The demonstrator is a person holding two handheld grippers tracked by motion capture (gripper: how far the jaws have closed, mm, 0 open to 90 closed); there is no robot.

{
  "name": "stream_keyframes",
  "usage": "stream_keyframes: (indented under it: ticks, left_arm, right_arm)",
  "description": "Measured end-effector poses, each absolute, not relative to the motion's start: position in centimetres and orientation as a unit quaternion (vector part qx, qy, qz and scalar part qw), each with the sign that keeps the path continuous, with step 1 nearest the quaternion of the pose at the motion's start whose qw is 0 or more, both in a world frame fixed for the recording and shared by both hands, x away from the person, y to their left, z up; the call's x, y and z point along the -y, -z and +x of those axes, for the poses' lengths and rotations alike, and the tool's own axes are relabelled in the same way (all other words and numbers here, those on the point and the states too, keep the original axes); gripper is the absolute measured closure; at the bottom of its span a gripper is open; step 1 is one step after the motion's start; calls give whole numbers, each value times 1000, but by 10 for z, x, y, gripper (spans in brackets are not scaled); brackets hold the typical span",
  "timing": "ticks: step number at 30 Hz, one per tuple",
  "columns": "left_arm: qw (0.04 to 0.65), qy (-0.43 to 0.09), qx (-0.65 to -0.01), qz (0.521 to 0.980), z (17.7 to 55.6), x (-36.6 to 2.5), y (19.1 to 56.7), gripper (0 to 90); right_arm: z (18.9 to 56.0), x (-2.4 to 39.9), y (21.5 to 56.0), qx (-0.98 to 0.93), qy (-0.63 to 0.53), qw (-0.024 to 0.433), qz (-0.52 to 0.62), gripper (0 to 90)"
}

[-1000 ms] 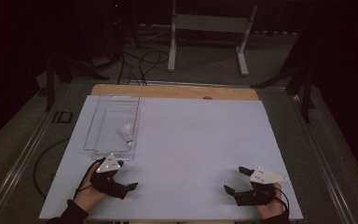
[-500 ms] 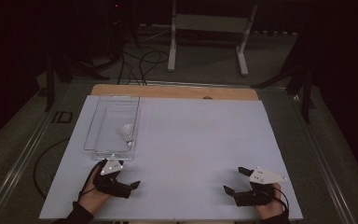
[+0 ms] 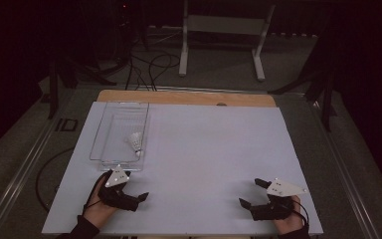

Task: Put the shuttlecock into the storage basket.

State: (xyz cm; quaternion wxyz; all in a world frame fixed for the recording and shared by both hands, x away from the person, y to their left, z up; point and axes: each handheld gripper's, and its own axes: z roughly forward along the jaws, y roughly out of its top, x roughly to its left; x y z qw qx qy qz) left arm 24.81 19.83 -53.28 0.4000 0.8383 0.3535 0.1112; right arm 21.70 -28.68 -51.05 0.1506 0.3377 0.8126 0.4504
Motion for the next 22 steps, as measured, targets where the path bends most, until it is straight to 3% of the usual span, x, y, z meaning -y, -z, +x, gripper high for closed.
stream_keyframes:
  ticks: [22]
  left_arm:
    - [419,-101,-341,835,248,-203,531,2]
  right_arm:
    - [218,288,512,-812,-452,147,340,97]
